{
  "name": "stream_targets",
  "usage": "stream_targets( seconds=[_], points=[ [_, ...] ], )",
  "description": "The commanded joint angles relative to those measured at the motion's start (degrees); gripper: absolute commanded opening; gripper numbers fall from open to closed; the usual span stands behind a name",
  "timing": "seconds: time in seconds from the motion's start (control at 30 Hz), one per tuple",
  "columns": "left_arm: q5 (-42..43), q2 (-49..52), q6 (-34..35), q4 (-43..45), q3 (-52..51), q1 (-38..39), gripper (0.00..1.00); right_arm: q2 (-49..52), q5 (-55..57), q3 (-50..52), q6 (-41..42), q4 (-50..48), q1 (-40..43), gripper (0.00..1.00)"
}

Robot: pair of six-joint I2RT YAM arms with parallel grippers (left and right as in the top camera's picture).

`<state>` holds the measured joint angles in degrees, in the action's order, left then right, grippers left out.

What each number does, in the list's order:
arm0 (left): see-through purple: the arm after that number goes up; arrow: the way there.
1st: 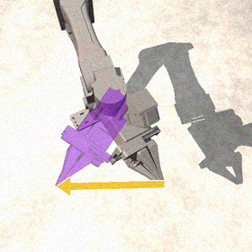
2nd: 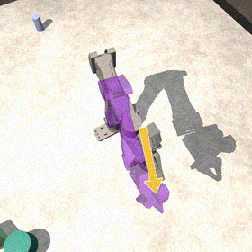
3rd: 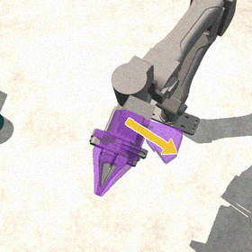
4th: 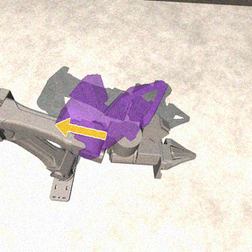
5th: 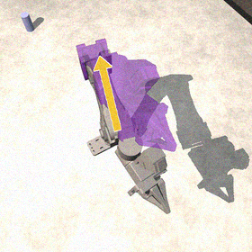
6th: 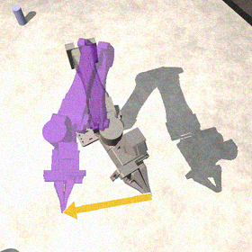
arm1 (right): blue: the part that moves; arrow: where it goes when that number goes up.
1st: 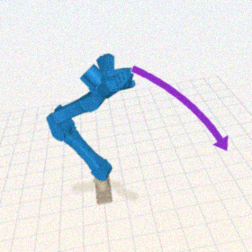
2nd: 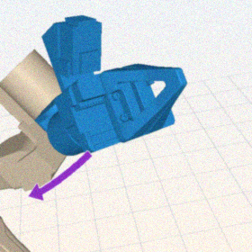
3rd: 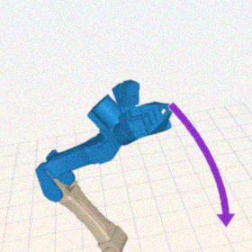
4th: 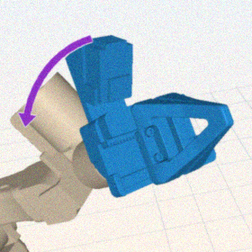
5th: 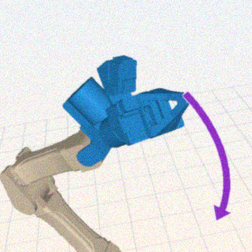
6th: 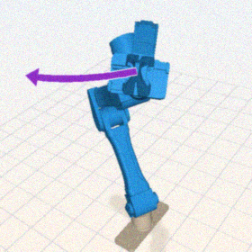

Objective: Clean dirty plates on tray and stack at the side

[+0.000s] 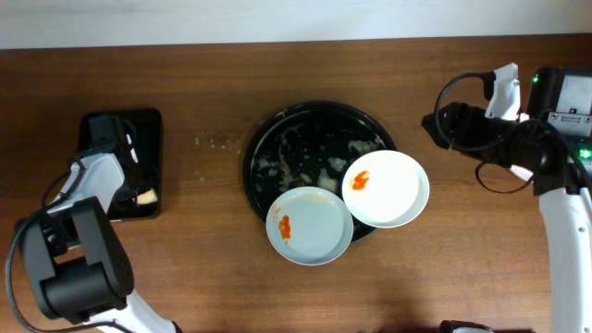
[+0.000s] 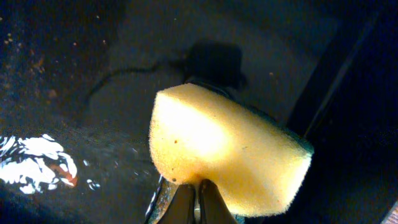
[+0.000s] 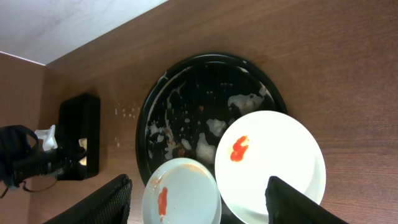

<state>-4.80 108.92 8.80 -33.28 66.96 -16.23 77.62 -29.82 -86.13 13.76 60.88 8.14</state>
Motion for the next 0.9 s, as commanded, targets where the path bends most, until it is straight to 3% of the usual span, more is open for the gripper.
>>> stream_targets(
  seconds=[0.0, 0.07, 0.1, 0.13, 0.17, 0.27, 0.6, 0.87],
  points=[
    [-1.86, -0.48, -0.09, -2.43, 0.59, -0.33, 0.01, 0.00, 0.28, -0.24, 0.22, -0.17, -0.31, 0.70],
    [-1.86, -1.70, -0.09, -4.42, 2.69, -0.33, 0.02, 0.00, 0.28, -0.24, 0.24, -0.17, -0.31, 0.70],
    [-1.66, -2.51, -0.09, -5.75, 4.02, -0.33, 0.09, 0.00, 0.28, -0.24, 0.22, -0.17, -0.31, 0.70],
    [-1.38, -3.41, -0.09, -6.95, 5.25, -0.33, 0.26, 0.00, 0.28, -0.24, 0.24, -0.17, -0.31, 0.70],
    [-0.98, -4.17, -0.09, -7.85, 6.10, -0.33, 0.34, 0.00, 0.28, -0.24, 0.22, -0.17, -0.31, 0.70],
    [-1.01, -6.08, -0.09, -9.01, 7.41, -0.33, 0.47, 0.00, 0.28, -0.24, 0.22, -0.17, -0.31, 0.70],
    [0.94, -5.20, -0.11, -13.16, 6.40, -0.33, 0.53, 0.00, 0.28, -0.24, 0.24, -0.17, -0.31, 0.70],
    [0.94, -0.96, -0.76, -8.76, 3.04, -0.33, 0.53, 0.00, 0.28, -0.24, 0.24, -0.20, -0.31, 0.70]
  ],
)
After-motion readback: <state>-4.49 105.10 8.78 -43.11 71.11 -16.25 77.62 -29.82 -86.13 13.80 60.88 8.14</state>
